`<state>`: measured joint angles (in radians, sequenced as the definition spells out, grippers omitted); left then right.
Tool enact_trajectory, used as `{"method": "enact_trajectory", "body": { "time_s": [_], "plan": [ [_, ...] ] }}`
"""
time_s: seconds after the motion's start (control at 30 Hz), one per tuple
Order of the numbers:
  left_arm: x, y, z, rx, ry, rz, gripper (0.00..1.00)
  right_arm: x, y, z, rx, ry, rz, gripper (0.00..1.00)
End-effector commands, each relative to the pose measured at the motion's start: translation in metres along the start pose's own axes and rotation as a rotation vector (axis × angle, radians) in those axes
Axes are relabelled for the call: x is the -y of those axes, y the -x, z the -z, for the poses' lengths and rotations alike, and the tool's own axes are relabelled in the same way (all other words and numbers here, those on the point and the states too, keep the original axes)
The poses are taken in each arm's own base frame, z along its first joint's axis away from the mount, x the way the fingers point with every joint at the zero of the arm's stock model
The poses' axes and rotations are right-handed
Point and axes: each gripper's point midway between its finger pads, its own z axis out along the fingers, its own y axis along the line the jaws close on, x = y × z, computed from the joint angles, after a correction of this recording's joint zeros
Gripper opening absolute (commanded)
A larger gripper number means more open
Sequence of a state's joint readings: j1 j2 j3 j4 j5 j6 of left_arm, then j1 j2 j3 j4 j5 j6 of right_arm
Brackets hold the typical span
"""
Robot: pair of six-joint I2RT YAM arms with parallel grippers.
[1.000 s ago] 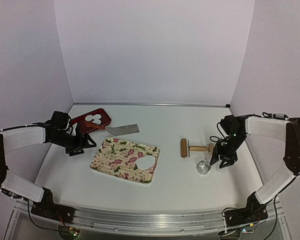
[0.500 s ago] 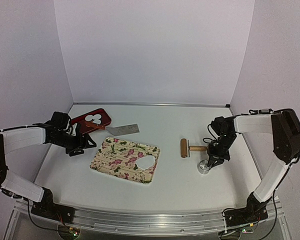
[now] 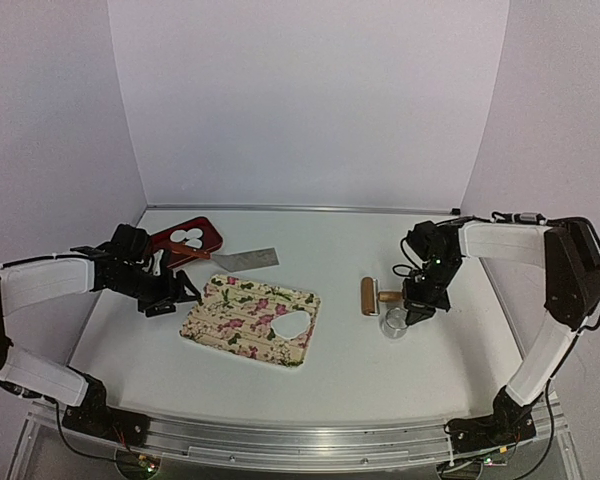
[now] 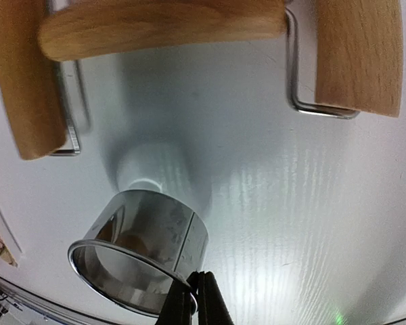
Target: Roll out the dumpling wrappers from the dough
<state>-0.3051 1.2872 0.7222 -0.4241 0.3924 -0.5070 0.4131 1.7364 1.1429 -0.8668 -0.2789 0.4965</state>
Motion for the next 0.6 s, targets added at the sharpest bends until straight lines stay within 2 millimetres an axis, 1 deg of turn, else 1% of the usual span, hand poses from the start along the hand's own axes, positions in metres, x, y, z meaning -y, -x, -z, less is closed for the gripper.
{"method": "enact_trajectory", "body": {
  "time_s": [0.0, 0.03, 0.1, 0.23, 0.3, 0.37, 0.4, 0.47, 0.57],
  "plan": [
    [0.049, 0.013, 0.017, 0.064, -0.074, 0.018, 0.79, -0.053, -0.002, 0.037, 0.077, 0.035, 0.062, 0.0],
    [0.056, 0.012, 0.018, 0.067, -0.088, 0.02, 0.78, -0.065, -0.002, 0.039, 0.082, 0.042, 0.072, 0.0],
    [0.074, 0.009, 0.017, 0.063, -0.116, 0.018, 0.77, -0.091, -0.007, 0.035, 0.073, 0.045, 0.105, 0.0],
    [0.107, 0.004, 0.012, 0.04, -0.165, -0.01, 0.77, -0.15, -0.01, 0.021, 0.063, 0.061, 0.187, 0.0],
    [0.119, 0.002, 0.008, 0.03, -0.182, -0.024, 0.77, -0.177, -0.012, 0.011, 0.054, 0.069, 0.229, 0.0],
    [0.128, 0.001, 0.002, 0.026, -0.191, -0.037, 0.77, -0.199, -0.011, 0.003, 0.052, 0.078, 0.25, 0.0],
    [0.13, 0.001, -0.002, 0.028, -0.188, -0.033, 0.77, -0.208, -0.013, 0.0, 0.053, 0.082, 0.261, 0.0],
    [0.134, -0.002, -0.008, 0.032, -0.197, -0.007, 0.77, -0.22, -0.015, -0.012, 0.046, 0.075, 0.27, 0.0],
    [0.143, -0.004, -0.015, 0.06, -0.247, 0.037, 0.74, -0.23, -0.012, -0.021, 0.055, 0.066, 0.257, 0.0]
  ]
}}
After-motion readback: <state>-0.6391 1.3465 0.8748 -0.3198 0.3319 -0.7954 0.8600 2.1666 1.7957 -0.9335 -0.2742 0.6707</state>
